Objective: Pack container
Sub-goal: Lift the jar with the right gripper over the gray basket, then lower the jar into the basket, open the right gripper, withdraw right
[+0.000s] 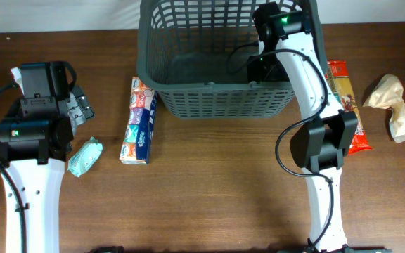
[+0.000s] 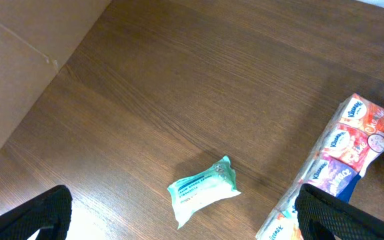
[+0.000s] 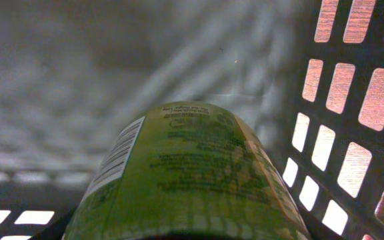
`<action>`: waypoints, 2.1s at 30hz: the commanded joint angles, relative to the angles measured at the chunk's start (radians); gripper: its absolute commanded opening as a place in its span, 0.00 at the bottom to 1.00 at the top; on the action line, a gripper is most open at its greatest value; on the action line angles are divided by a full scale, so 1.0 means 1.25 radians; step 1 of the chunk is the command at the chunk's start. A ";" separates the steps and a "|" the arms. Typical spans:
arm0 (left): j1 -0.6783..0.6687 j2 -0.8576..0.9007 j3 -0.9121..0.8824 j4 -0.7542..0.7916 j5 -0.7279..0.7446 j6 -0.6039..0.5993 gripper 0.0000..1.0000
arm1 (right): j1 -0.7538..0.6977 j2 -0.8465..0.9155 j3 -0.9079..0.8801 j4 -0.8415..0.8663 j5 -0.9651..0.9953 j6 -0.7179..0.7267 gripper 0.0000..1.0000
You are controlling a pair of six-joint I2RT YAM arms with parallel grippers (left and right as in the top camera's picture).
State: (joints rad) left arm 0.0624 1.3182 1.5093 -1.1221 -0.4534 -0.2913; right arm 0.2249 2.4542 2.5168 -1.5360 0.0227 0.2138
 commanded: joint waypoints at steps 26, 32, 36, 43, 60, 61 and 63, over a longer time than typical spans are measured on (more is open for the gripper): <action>0.003 -0.012 0.011 -0.001 -0.005 0.000 1.00 | -0.003 -0.005 0.002 0.009 0.009 0.009 0.95; 0.003 -0.012 0.011 -0.001 -0.005 0.000 1.00 | -0.003 -0.016 0.128 -0.005 -0.036 0.000 0.98; 0.003 -0.012 0.011 -0.001 -0.005 0.000 1.00 | -0.007 -0.044 0.333 -0.046 -0.023 0.000 0.99; 0.003 -0.012 0.011 -0.001 -0.005 0.000 1.00 | -0.102 -0.193 0.496 -0.096 -0.020 -0.006 0.99; 0.003 -0.012 0.011 -0.001 -0.005 0.000 1.00 | -0.470 -0.370 0.480 -0.130 -0.054 -0.106 0.99; 0.003 -0.012 0.011 -0.001 -0.005 0.000 1.00 | -0.470 -0.366 0.476 -0.130 -0.044 -0.106 0.99; 0.003 -0.012 0.011 -0.001 -0.005 0.000 1.00 | -0.468 -0.352 0.445 -0.129 -0.027 -0.122 0.99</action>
State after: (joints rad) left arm 0.0624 1.3182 1.5093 -1.1221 -0.4534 -0.2913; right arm -0.3595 1.9884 3.1142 -1.6924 -0.0196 0.0956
